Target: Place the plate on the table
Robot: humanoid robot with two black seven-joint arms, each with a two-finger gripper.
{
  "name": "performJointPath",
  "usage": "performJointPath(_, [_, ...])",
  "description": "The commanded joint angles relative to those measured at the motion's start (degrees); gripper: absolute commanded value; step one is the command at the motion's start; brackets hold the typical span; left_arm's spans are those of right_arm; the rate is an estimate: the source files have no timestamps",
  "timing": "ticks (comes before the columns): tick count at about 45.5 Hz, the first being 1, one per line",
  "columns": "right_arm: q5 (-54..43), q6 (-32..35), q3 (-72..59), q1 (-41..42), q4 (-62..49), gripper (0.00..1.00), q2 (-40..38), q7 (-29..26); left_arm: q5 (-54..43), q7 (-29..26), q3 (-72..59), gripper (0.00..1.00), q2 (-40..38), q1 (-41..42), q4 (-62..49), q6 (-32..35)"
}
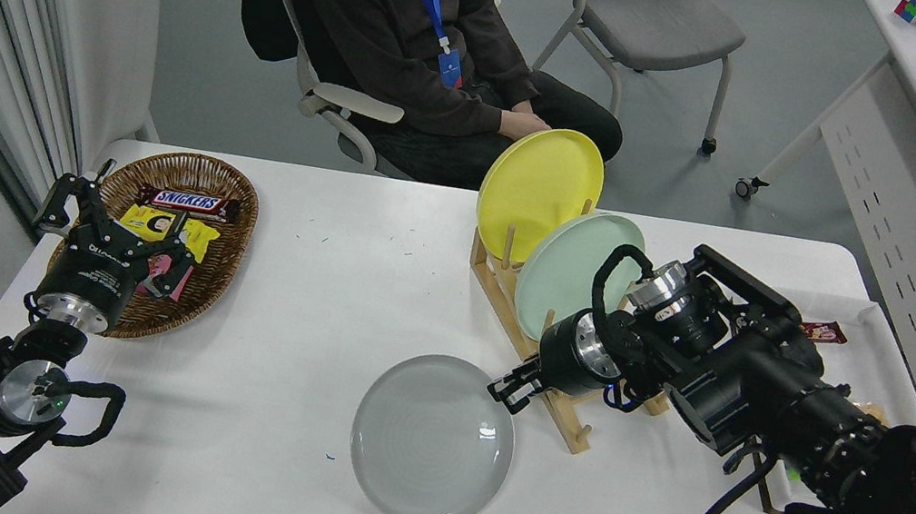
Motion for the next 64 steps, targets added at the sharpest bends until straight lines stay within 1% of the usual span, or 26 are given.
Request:
performJointPath(1, [0.0, -0.3, 0.1, -0.6, 0.3, 0.0, 0.0, 0.0, 0.0, 0.0, 0.0, 0.98, 0.0, 0.0, 0.0, 0.0])
performJointPath(33, [-0.8, 0.3, 1.1, -0.8, 0.9, 0.0, 0.0, 0.1, 0.0, 0.0, 0.0, 0.98, 0.0, 0.0, 0.0, 0.0])
performJointPath(35, [-0.8, 0.5, 1.1, -0.8, 0.9, 0.02, 0.0, 0.1, 0.0, 0.0, 0.0, 0.98, 0.0, 0.0, 0.0, 0.0])
performJointPath(40, [-0.8, 0.6, 1.1, -0.8, 1.0, 0.02, 0.0, 0.1, 0.0, 0.0, 0.0, 0.98, 0.0, 0.0, 0.0, 0.0])
performJointPath(43, [-0.8, 0.6, 1.1, -0.8, 1.0, 0.07, 0.0, 0.1, 0.0, 0.0, 0.0, 0.98, 0.0, 0.0, 0.0, 0.0])
performJointPath(49, [-0.9, 2.1, 1.2, -0.7, 1.1, 0.09, 0.0, 0.2, 0.0, 0.0, 0.0, 0.98, 0.0, 0.0, 0.0, 0.0])
performJointPath(52, [-0.9, 3.4, 1.1, -0.6, 1.5, 0.14, 0.0, 0.1, 0.0, 0.0, 0.0, 0.98, 0.0, 0.0, 0.0, 0.0])
performJointPath(64, [-2.8, 8.1, 0.8, -0.3, 3.3, 0.15, 0.0, 0.1, 0.0, 0.0, 0.0, 0.98, 0.0, 0.0, 0.0, 0.0])
